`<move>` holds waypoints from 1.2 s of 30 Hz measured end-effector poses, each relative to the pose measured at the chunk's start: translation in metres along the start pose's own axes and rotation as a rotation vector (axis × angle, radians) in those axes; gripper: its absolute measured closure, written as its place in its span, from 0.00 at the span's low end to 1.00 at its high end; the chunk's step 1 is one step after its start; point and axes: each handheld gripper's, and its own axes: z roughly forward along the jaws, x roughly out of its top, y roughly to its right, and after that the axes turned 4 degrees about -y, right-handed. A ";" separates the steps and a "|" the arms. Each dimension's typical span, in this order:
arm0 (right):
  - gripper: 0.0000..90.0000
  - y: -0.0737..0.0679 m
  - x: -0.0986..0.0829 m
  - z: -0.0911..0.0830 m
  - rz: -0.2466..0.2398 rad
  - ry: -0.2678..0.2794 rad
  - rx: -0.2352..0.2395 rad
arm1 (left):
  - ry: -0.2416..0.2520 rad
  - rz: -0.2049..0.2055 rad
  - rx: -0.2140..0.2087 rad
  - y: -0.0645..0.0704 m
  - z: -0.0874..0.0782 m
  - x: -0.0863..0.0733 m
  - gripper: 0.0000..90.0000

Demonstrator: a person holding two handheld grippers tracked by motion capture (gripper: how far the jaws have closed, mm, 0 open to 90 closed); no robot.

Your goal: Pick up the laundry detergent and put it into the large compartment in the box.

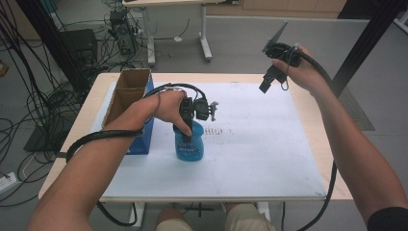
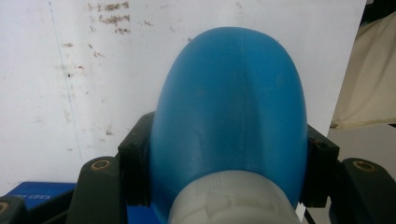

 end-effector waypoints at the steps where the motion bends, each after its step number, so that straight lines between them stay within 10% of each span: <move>1: 0.06 0.000 0.000 0.000 -0.001 0.000 0.000 | -0.004 0.001 -0.001 0.000 0.000 0.001 0.41; 36: 0.06 0.000 -0.002 0.003 -0.004 -0.012 -0.009 | -0.009 -0.034 -0.015 -0.003 -0.001 0.002 0.41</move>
